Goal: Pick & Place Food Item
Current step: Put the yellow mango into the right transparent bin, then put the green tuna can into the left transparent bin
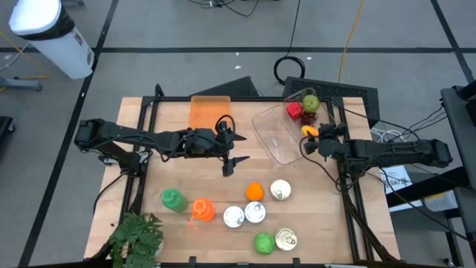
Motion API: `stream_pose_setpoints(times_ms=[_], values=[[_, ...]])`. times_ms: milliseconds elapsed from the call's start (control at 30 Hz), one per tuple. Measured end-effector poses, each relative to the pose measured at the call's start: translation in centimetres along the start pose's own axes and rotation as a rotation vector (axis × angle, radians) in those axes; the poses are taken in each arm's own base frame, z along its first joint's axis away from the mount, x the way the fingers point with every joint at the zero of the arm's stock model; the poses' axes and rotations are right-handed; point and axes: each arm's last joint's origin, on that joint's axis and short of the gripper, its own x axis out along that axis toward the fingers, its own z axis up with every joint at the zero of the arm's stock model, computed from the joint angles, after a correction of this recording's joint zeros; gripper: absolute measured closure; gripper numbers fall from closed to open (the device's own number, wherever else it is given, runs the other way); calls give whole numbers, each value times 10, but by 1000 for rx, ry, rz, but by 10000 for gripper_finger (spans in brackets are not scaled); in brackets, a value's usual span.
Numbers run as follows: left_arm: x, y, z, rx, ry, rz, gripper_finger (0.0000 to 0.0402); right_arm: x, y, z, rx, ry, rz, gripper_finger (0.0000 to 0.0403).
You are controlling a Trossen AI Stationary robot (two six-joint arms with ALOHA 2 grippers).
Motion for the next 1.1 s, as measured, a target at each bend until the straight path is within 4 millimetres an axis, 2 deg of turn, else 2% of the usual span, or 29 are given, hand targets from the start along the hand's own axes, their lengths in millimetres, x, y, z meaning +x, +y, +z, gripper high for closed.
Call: stream_pose_setpoints(times_ms=[200, 300, 467, 633, 733, 967, 1100], values=[[0, 0, 0, -2, 0, 0, 85, 0, 4, 7, 36, -44, 33, 80], [0, 0, 0, -3, 2, 0, 91, -1, 9, 12, 34, -58, 123, 78], [0, -1, -1, -46, 15, -18, 92, -6, 21, 26, 46, -112, 406, 86], [0, -1, -3, -49, 31, -45, 83, -14, 34, 37, 78, -141, 767, 89], [0, -2, -3, -48, 30, -46, 84, -19, 46, 38, 68, -153, 900, 88], [0, -2, -3, -54, 30, -45, 98, -20, 82, 31, -4, -202, 971, 88], [0, -2, -3, -84, 29, -45, 103, -22, 106, 27, -88, -211, 1086, 88]])
